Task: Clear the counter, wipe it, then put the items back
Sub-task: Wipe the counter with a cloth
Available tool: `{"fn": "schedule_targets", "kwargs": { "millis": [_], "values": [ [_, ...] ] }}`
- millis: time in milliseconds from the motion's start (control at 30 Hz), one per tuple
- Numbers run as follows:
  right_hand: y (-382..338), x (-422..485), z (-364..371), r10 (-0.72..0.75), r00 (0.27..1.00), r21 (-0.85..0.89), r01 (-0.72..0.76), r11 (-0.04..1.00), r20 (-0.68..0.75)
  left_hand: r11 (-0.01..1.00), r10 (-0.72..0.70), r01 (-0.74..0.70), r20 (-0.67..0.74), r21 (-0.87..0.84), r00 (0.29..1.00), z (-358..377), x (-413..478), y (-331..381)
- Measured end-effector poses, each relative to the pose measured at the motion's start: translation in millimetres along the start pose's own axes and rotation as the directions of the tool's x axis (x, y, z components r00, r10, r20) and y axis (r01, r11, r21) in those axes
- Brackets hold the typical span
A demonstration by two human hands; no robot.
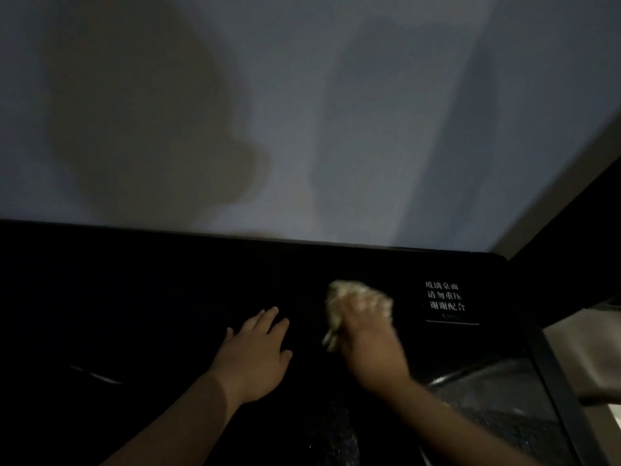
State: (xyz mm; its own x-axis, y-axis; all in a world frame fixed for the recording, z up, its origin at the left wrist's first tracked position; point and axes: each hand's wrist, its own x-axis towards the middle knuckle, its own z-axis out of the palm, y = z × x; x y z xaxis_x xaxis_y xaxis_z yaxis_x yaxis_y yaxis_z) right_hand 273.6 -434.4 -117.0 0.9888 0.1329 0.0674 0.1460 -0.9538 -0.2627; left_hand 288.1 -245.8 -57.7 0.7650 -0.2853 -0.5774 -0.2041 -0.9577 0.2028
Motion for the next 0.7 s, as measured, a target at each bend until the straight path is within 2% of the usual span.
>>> {"fn": "schedule_targets", "kwargs": {
  "millis": [33,67,100,133,200,233,267,300,333,367,433,467,500,567,600,633,667,700],
  "values": [
    [-11,-23,5,-0.189,0.981,-0.021,0.191,0.981,0.049,1.000,0.006,-0.006,0.000,0.002,1.000,0,-1,-1],
    [-11,-38,5,-0.320,0.936,-0.047,0.330,0.943,0.149,1.000,0.012,-0.012,0.001,0.007,1.000,2,-3,-1],
    [-1,-43,-3,-0.391,0.893,-0.065,0.414,0.908,0.222,1.000,0.017,-0.017,0.002,0.011,1.000,4,-6,-1],
    [16,-36,-10,-0.408,0.888,-0.095,0.434,0.896,0.214,1.000,0.022,-0.022,0.005,0.012,1.000,6,-9,0],
    [52,-8,-26,-0.270,0.959,-0.118,0.279,0.953,0.089,0.999,0.030,-0.030,0.010,0.014,1.000,10,-17,1],
    [68,7,-30,-0.109,0.991,-0.121,0.119,0.986,0.080,0.999,0.030,-0.030,0.009,0.013,1.000,11,-20,2],
    [71,18,-33,0.077,0.991,-0.081,-0.068,0.994,0.112,1.000,0.029,-0.029,0.007,0.008,1.000,12,-22,2],
    [64,22,-29,0.204,0.971,-0.043,-0.201,0.979,0.120,1.000,0.030,-0.030,0.005,-0.001,1.000,11,-23,2],
    [52,20,-24,0.261,0.960,0.003,-0.262,0.965,0.106,0.999,0.030,-0.030,0.005,-0.011,1.000,11,-23,2],
    [33,10,-17,0.241,0.968,0.006,-0.242,0.970,0.076,0.999,0.028,-0.028,0.004,-0.020,1.000,11,-23,2],
    [-12,-33,1,0.004,1.000,0.053,-0.004,0.999,0.004,1.000,0.013,-0.013,-0.011,-0.019,1.000,13,-21,2],
    [-29,-58,6,-0.159,0.987,0.057,0.159,0.986,-0.003,1.000,0.001,-0.001,-0.019,-0.011,1.000,14,-20,3],
    [-36,-75,1,-0.271,0.961,0.070,0.267,0.961,0.054,1.000,-0.007,0.007,-0.023,-0.006,1.000,15,-20,3],
    [-15,-77,-11,-0.344,0.935,0.034,0.342,0.939,0.080,1.000,0.001,-0.001,-0.014,-0.015,1.000,17,-23,5],
    [3,-70,-15,-0.298,0.954,-0.016,0.299,0.954,0.032,1.000,0.011,-0.011,-0.004,-0.027,1.000,19,-26,6],
    [23,-60,-20,-0.195,0.981,-0.060,0.193,0.979,-0.013,0.999,0.020,-0.020,0.005,-0.037,1.000,20,-29,8],
    [42,-48,-25,-0.024,0.999,-0.078,0.022,0.997,-0.023,0.999,0.025,-0.024,0.006,-0.040,1.000,22,-32,8],
    [53,-41,-31,0.149,0.989,-0.064,-0.150,0.987,-0.017,0.999,0.026,-0.025,0.003,-0.039,1.000,24,-35,9]
  ]
}}
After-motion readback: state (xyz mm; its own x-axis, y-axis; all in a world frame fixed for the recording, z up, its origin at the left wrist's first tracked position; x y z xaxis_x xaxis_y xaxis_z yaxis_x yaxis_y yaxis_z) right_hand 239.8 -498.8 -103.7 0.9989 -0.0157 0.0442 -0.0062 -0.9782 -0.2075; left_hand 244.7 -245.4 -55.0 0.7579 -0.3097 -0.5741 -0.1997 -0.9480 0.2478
